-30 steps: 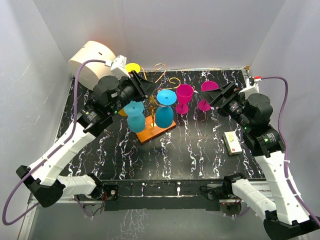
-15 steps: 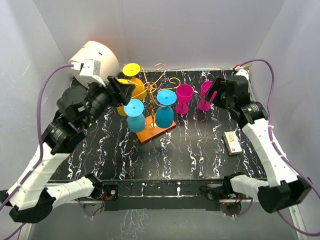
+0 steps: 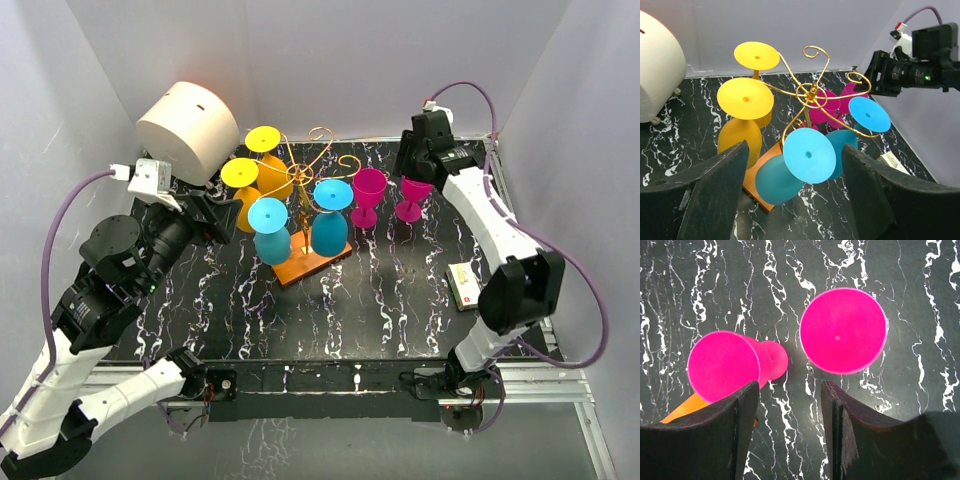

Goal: Place the wine glass upside down on the wine glass rack

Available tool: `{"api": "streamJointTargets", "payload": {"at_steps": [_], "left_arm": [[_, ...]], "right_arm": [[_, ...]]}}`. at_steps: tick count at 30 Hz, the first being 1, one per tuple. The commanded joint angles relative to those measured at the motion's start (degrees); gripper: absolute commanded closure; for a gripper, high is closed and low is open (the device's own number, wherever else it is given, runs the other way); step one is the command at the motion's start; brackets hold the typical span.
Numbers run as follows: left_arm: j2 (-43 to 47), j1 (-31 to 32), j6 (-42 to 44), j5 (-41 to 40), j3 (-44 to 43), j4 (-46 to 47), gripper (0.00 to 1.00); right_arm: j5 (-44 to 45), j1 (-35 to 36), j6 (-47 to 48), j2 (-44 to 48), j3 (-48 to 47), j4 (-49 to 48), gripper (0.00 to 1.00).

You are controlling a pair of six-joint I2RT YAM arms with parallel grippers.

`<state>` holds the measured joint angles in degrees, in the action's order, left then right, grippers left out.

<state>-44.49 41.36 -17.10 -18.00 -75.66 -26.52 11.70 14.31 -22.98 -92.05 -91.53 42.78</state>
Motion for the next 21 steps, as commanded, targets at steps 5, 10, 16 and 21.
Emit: {"api": "streamJointTargets", "payload": {"at_steps": [5,10,16,21], "left_arm": [[1.3,-0.2,2.5,-1.2,-1.3,-1.6,0.26],[1.2,-0.1,2.1,-0.5,-1.5,-0.8,0.26],[-0.1,-0.2,2.1,1.6,-3.2,0.1,0.26],[-0.9,-0.2,2.5,4.0,-4.3,1.2,0.24]], "right_arm": [[1.4,0.2,5.4,-10.6,-11.6,1.7,0.48],[3.9,0.1,7.1,-15.8,-14.6,4.1,0.49],[4.5,-0.3,7.5,-18.1,-14.1,4.0,0.64],[3.1,-0.3,8.5,-18.1,-15.3,5.2,0.94]]}}
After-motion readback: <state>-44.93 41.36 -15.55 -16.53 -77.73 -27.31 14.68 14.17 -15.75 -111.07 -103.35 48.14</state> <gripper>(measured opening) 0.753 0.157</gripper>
